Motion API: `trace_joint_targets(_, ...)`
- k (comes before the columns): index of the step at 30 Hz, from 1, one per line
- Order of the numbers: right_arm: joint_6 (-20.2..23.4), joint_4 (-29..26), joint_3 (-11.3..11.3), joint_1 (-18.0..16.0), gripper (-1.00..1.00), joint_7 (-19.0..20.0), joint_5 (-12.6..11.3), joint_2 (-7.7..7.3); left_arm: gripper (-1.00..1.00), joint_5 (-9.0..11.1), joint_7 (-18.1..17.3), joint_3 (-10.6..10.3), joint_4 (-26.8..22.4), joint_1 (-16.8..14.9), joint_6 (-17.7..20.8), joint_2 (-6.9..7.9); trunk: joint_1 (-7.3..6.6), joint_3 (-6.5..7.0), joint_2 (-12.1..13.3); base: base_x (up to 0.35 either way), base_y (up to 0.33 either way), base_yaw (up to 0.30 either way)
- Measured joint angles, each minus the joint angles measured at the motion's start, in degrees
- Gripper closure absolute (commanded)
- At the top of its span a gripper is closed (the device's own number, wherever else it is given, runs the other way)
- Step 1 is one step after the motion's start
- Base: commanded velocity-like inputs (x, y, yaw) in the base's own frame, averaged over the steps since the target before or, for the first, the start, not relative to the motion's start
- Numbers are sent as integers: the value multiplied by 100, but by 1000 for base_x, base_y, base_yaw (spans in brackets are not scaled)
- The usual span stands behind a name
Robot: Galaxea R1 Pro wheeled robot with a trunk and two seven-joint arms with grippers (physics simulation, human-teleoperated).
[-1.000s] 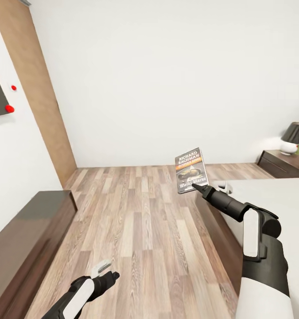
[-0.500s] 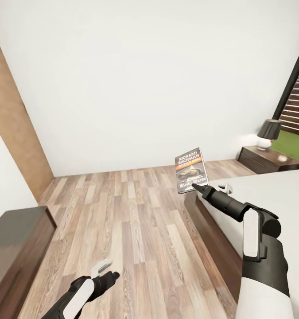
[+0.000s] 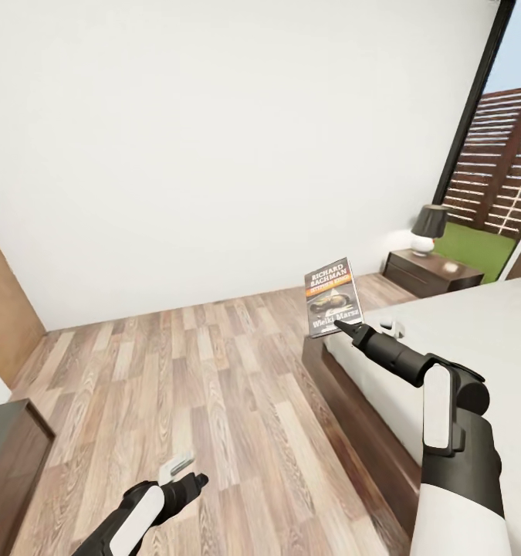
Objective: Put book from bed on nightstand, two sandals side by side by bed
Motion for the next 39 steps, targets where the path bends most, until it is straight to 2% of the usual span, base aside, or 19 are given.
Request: trace_joint_targets(39, 0, 1, 0, 7, 100, 6, -2, 0, -100, 9, 0, 1, 0, 0, 0, 3, 0, 0, 0, 266, 187, -266)
